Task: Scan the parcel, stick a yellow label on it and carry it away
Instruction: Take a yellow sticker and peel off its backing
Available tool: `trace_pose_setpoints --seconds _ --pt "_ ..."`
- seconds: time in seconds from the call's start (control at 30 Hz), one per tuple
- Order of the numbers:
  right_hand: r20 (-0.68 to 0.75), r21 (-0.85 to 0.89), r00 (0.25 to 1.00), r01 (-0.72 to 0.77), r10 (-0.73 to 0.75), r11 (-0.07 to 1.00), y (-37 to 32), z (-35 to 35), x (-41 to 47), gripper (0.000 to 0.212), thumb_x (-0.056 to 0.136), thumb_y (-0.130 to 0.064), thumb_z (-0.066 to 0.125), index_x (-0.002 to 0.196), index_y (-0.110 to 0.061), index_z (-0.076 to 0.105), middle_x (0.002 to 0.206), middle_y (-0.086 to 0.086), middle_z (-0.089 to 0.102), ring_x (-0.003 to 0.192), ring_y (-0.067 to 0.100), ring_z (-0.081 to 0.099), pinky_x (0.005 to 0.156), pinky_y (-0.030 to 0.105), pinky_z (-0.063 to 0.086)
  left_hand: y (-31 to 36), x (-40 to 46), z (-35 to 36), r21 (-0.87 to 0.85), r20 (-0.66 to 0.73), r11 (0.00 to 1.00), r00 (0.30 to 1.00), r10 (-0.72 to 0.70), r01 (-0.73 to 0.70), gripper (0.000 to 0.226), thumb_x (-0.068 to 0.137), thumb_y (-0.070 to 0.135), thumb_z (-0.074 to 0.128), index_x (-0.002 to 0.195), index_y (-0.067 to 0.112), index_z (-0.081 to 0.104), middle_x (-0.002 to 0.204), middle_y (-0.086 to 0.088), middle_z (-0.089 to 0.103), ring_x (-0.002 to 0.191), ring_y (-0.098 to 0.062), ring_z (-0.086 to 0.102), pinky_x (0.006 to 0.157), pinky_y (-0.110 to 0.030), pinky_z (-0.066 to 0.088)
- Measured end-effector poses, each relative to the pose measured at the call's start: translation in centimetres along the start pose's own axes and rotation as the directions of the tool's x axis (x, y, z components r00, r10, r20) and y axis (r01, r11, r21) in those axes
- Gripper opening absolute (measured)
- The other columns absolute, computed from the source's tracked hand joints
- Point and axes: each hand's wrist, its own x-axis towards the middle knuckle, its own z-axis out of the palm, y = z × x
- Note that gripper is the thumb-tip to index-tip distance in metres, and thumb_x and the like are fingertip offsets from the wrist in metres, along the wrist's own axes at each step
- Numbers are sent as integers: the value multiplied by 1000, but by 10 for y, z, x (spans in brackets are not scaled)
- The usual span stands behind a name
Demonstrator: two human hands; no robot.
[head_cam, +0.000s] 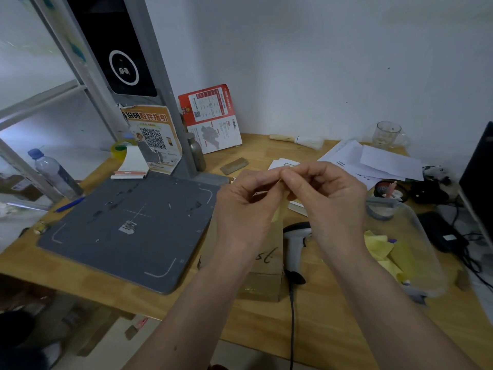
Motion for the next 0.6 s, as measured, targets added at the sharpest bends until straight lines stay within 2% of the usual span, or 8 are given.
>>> trace_pose_setpoints --seconds 0.13,0.3,0.43,0.6 --pt "10 -5 1000 -15 15 1000 0 -1 0 5 77 1 70 77 -4 71 67 3 69 65 18 63 65 25 56 -1 0 -2 3 9 1000 1000 -12 12 16 81 10 73 91 22 77 93 -3 74 87 -6 69 75 -15 51" --pt "27 3 999 -46 46 999 -2 -1 -1 7 75 -5 73 74 -11 72 67 2 71 65 19 63 66 28 56 -1 0 -2 34 -10 999 1000 27 -26 21 81 8 72 85 28 77 89 1 73 83 -3 68 72 -12 50" --pt "30 13 997 -74 73 997 0 -2 0 7 78 -3 71 76 -10 72 70 7 70 66 18 63 66 29 55 -1 1 -2 85 -21 994 997 71 -69 26 81 7 73 83 33 75 85 6 70 81 -1 66 71 -11 50" --pt "42 44 994 -107 105 993 -1 -1 -1 3 75 -7 73 74 -10 72 68 2 71 64 16 62 65 26 56 -4 2 -2 141 -37 985 994 102 -96 34 82 6 72 79 39 74 77 13 66 81 -2 65 73 -14 51"
